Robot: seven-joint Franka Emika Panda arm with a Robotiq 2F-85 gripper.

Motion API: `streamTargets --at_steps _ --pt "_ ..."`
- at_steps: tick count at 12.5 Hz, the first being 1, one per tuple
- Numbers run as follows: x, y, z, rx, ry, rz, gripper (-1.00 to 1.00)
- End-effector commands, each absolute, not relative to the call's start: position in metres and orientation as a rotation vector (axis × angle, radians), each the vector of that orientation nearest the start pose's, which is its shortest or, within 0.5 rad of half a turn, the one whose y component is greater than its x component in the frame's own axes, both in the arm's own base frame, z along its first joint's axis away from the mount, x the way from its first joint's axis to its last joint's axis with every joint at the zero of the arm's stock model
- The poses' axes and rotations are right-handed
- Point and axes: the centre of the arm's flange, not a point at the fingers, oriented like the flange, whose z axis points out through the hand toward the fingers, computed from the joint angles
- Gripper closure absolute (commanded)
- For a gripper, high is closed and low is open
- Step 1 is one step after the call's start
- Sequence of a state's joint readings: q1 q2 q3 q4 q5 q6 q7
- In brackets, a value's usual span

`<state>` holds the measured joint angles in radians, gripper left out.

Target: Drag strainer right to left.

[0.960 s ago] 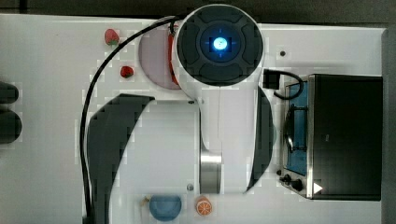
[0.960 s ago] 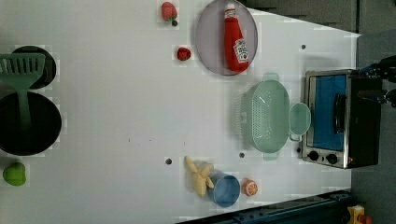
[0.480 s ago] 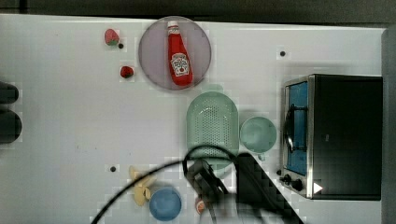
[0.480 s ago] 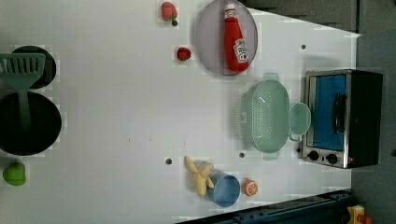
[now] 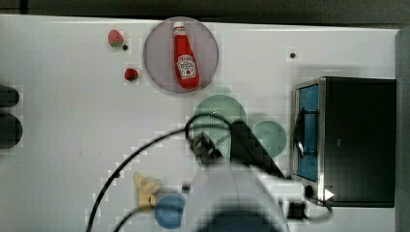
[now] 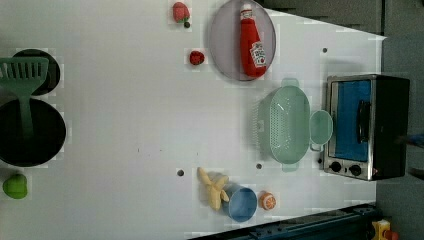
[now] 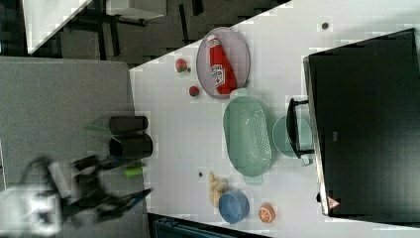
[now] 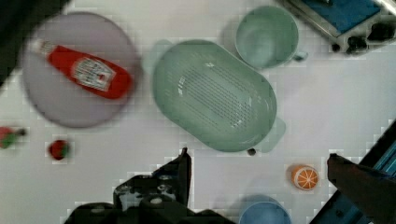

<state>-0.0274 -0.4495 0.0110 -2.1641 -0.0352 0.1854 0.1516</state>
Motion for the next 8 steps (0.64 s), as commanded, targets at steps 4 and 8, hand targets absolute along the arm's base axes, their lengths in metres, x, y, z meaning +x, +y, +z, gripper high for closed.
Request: streamTargets --at_steps 4,8 --pt "0.472 -0.008 0.376 -2.604 1.962 0.185 -1.0" --pt "0.494 -0.007 0.291 -2.495 2.073 0.143 -1.0"
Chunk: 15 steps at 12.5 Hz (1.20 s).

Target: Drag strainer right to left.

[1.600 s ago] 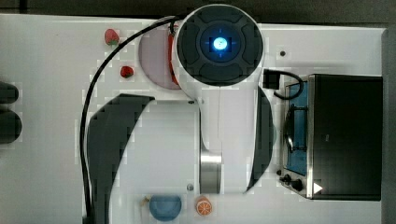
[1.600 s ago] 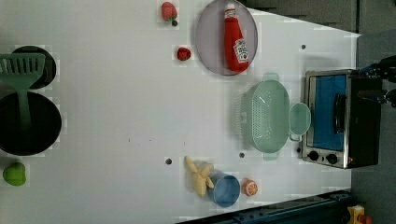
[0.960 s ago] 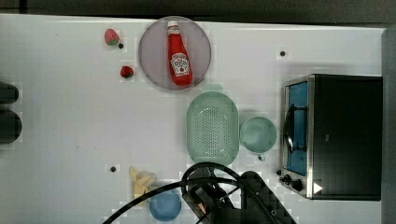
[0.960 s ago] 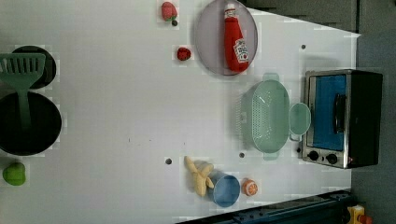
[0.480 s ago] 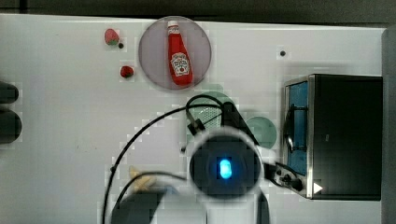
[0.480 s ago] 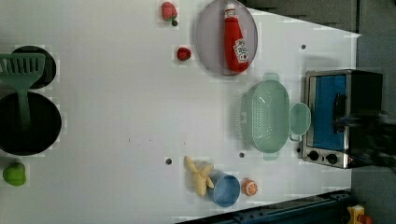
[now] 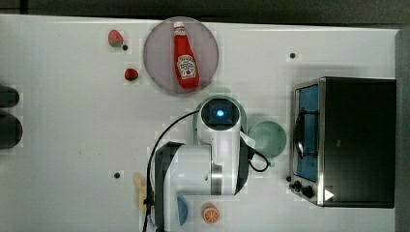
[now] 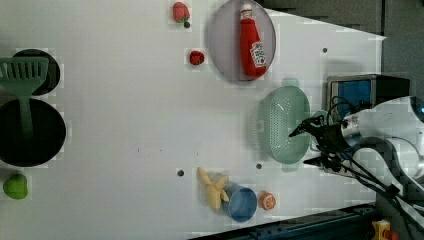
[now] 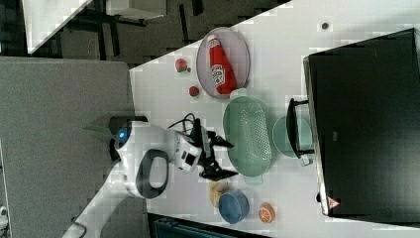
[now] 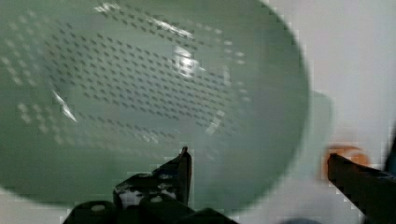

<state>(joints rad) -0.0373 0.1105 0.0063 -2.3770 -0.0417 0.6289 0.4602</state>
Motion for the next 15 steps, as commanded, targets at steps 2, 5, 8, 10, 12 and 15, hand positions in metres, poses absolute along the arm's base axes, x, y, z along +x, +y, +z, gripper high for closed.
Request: streamTargets --at_steps 2,5,8,10,12,15 --pt "0.498 -0.004 0.253 -2.404 2.155 0.106 -1.0" --pt "0.495 0.002 0.204 -2.351 2.175 0.067 -1.0" --pt "0.487 0.006 0.166 -2.348 2.167 0.071 -1.0" --pt "0.485 0.011 0.151 -2.349 2.161 0.078 -1.0" --pt "0.481 0.018 0.14 -2.338 2.187 0.107 -1.0" --pt "0.48 0.033 0.138 -2.355 2.167 0.118 -1.0"
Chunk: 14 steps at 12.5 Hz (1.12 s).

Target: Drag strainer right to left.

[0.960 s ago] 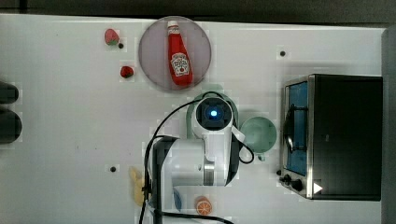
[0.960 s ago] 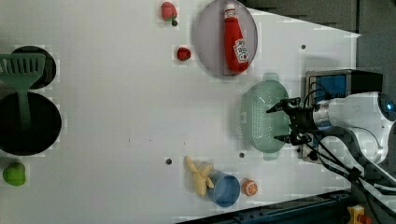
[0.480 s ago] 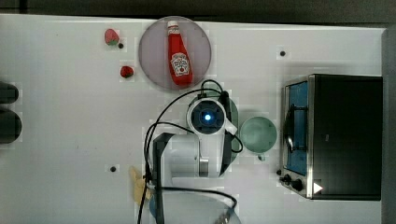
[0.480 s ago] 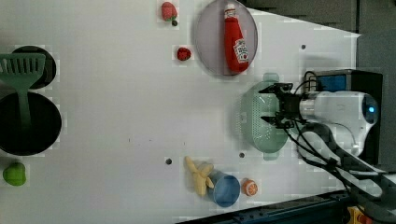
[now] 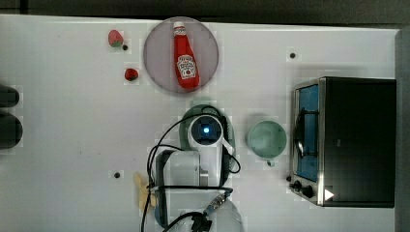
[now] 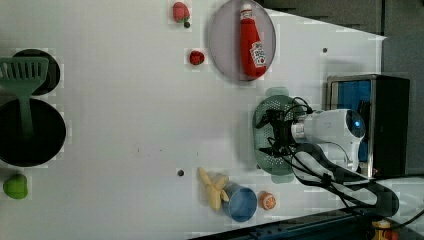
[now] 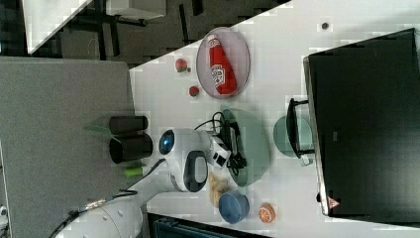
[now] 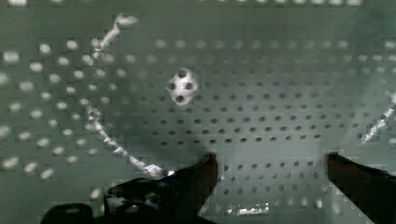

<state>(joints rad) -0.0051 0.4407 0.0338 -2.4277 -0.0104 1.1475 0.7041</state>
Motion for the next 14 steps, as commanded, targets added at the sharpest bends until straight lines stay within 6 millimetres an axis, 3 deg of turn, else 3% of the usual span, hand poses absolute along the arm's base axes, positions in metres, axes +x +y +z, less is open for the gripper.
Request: streamTargets --at_steps 1,5,14 --pt "0.479 0.039 0.138 -2.365 2.156 0.119 -1.0" --pt "0.479 0.07 0.14 -2.296 2.21 0.129 -1.0" --pt "0.465 0.19 0.14 -2.277 2.222 0.133 -1.0"
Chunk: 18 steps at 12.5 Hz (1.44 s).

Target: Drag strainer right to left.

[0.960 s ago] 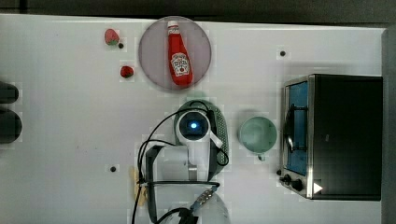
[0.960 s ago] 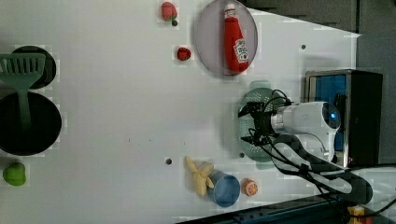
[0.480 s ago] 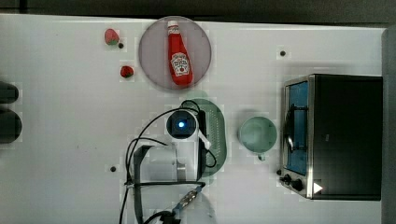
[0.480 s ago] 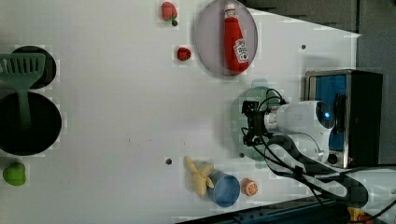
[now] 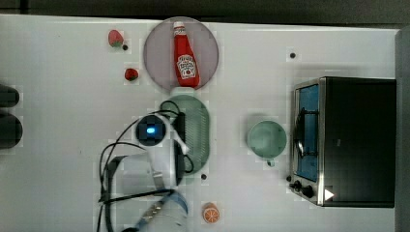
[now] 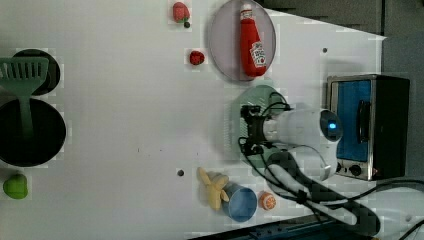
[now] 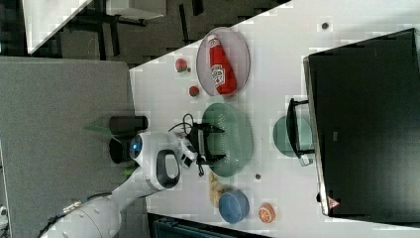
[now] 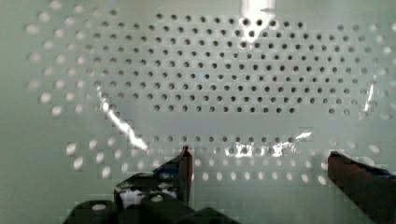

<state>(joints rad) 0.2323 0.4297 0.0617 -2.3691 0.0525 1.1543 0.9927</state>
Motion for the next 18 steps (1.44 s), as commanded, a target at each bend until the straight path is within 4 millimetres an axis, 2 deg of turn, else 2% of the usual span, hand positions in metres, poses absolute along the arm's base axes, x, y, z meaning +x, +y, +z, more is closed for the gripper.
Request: streamTargets --at_steps 1,6,11,15,18 --pt "0.467 0.203 0.139 -2.289 2.199 0.133 -1.0" --pt "0.474 0.264 0.14 -2.304 2.15 0.175 -1.0" --pt "0.476 0.31 0.139 -2.295 2.149 0.212 -1.0" --pt "0.472 0.345 0.137 -2.229 2.213 0.214 -1.0" --pt "0.471 0.37 0.138 -2.253 2.17 0.217 -1.0"
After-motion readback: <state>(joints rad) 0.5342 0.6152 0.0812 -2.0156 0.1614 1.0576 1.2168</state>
